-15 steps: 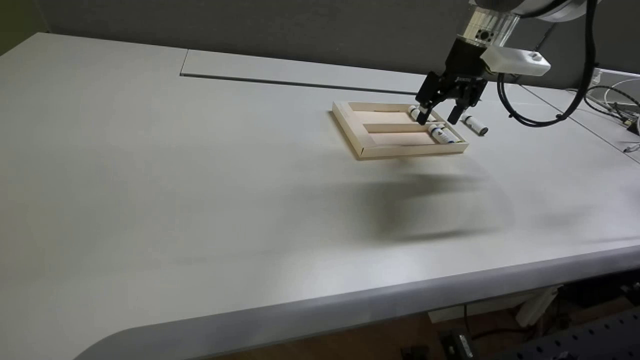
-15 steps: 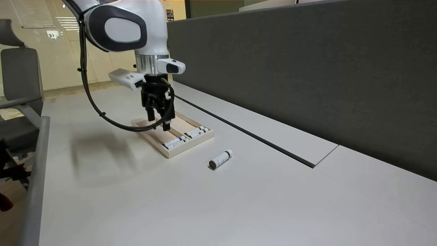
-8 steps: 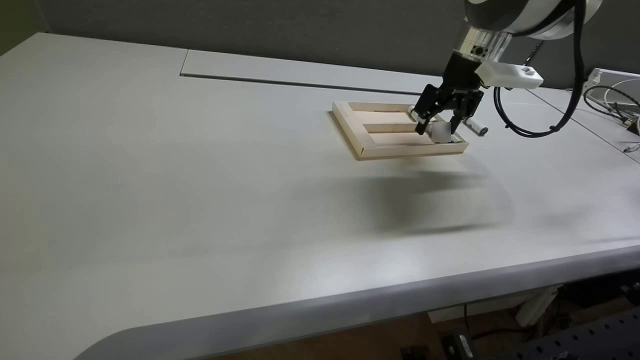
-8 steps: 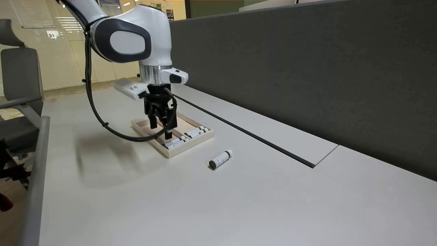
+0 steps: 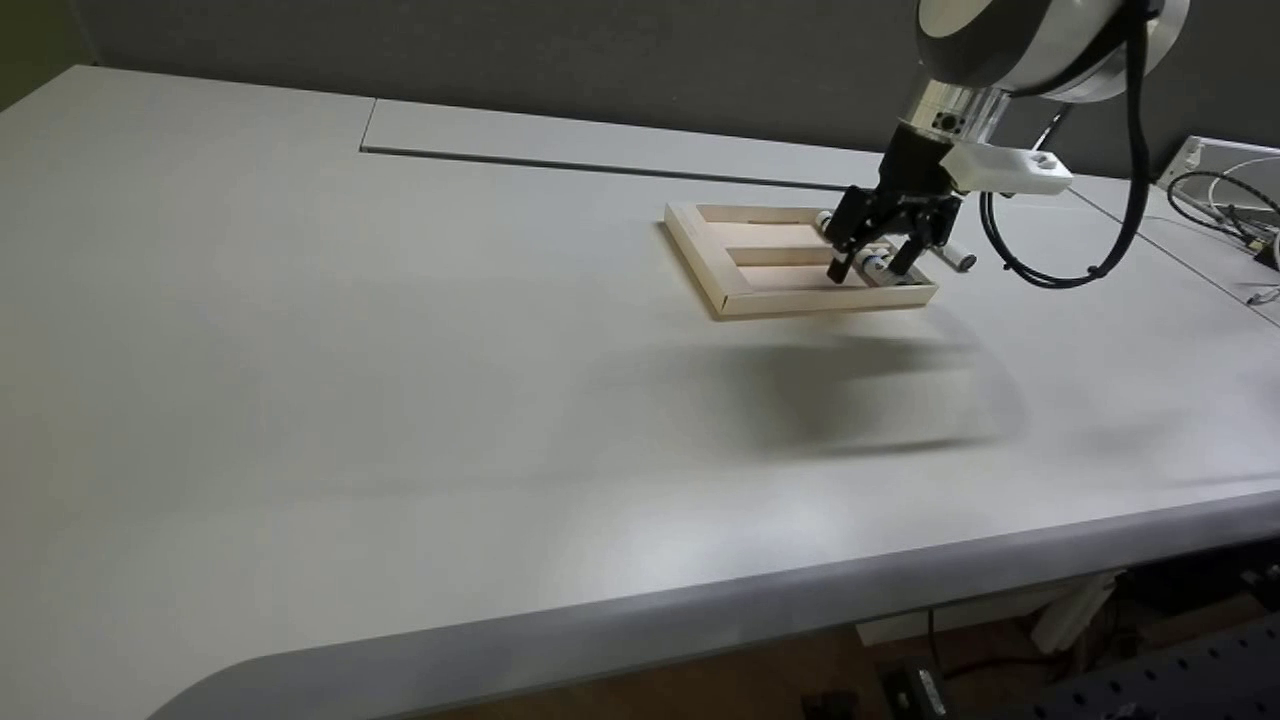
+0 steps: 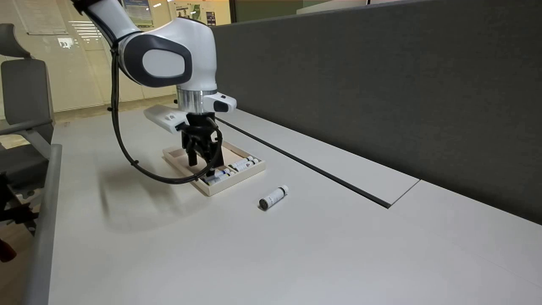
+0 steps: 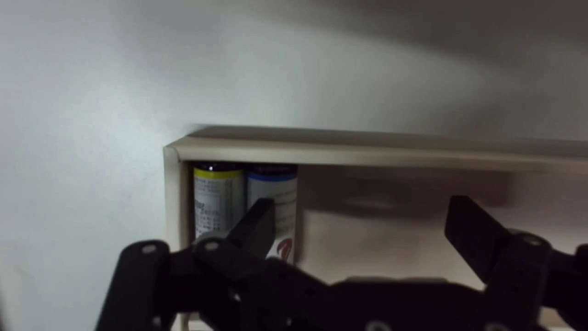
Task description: Pick up one of the small bottle from the bottom compartment of the wooden tray and put it on the table.
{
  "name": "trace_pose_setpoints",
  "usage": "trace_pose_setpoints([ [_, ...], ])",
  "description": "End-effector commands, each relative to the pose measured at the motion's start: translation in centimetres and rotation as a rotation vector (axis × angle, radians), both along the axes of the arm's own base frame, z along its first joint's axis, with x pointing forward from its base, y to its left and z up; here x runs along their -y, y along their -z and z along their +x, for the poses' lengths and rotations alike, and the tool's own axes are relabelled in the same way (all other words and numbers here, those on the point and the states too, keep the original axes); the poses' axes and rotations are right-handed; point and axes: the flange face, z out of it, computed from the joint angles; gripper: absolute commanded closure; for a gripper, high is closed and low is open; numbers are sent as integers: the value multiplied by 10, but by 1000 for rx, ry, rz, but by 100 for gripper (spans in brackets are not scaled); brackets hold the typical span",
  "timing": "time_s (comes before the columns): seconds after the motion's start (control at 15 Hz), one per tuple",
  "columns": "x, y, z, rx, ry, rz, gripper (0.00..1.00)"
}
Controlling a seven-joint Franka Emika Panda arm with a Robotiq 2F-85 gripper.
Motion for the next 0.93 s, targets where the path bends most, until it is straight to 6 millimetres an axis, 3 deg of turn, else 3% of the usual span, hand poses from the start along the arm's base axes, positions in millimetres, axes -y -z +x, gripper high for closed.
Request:
trace_pose_setpoints([
  [0.0,6,10,7,-20,0,-16,0],
  [0.53,13,-13,23,-15,21,-6,0],
  [0.8,16,-13,26,-28,23,-5,0],
  [0.87,16,-12,26,-32,24,-6,25],
])
